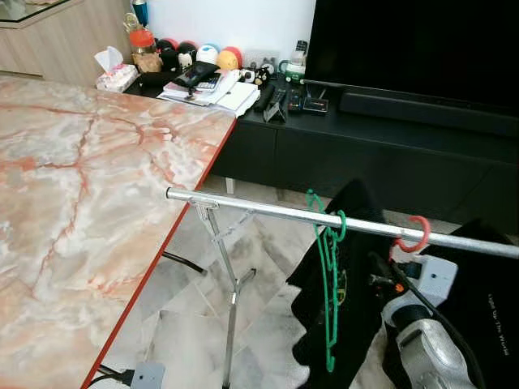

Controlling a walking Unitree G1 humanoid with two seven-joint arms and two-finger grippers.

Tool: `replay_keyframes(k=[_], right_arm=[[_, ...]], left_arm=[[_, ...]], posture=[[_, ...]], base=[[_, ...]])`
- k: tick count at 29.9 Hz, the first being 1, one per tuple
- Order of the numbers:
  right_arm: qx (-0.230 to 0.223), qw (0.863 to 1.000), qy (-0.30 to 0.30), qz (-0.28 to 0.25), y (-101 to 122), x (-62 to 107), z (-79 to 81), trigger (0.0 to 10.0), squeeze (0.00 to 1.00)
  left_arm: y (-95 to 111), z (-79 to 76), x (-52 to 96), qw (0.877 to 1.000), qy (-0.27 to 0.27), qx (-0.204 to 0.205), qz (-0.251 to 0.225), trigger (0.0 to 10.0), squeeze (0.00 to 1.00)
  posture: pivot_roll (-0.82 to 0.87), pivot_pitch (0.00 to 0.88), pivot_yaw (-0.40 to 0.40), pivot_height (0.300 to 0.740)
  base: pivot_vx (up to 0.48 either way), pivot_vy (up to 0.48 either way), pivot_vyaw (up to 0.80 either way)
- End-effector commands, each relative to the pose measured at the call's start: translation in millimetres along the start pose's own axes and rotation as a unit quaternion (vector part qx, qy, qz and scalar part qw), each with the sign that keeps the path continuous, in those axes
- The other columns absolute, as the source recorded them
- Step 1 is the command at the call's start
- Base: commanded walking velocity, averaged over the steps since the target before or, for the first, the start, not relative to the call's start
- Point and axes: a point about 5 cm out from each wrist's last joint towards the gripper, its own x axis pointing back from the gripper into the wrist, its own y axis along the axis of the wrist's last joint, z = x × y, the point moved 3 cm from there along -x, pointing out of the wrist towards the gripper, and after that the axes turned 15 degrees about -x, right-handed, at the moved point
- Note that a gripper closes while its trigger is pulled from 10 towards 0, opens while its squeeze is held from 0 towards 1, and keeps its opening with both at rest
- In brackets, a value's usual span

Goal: Hang hanger

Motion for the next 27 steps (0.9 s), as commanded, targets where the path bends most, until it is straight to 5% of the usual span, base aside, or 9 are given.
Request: replay_keyframes(k=[1,5,13,19,27], right_arm=[[0.010,0.999,0.003,-0.052,20.8,4.2,7.0,0.0,0.00],[0.009,0.995,-0.040,-0.092,28.3,19.1,2.8,0.0,0.00],[-0.012,0.995,-0.078,-0.060,1.6,33.5,-9.9,0.0,0.00],[-0.004,0.991,-0.094,-0.090,6.8,39.5,-11.8,0.0,0.00],[0.015,0.990,-0.141,-0.003,-28.5,48.6,-41.7,0.0,0.00]], left_arm=[[-7.0,-4.7,2.3,1.000,-0.010,-0.007,0.009,10.0,0.00],[-4.8,-4.6,1.8,1.000,-0.011,-0.007,0.005,10.0,0.00],[-6.1,-5.0,2.6,1.000,-0.015,-0.006,0.004,10.0,0.00],[-6.4,-4.3,2.8,1.000,-0.015,-0.005,0.003,10.0,0.00],[-3.3,-7.6,1.8,1.000,-0.020,-0.001,0.001,10.0,0.00]], posture=[[-0.01,0.109,0.004,0.740],[-0.01,0.145,0.002,0.740],[-0.01,0.177,0.020,0.740],[-0.01,0.183,0.021,0.740],[-0.03,0.190,0.013,0.740]], base=[[0.000,0.000,0.00],[0.000,0.000,0.00],[0.000,0.000,0.00],[0.000,0.000,0.00],[0.000,0.000,0.00]])
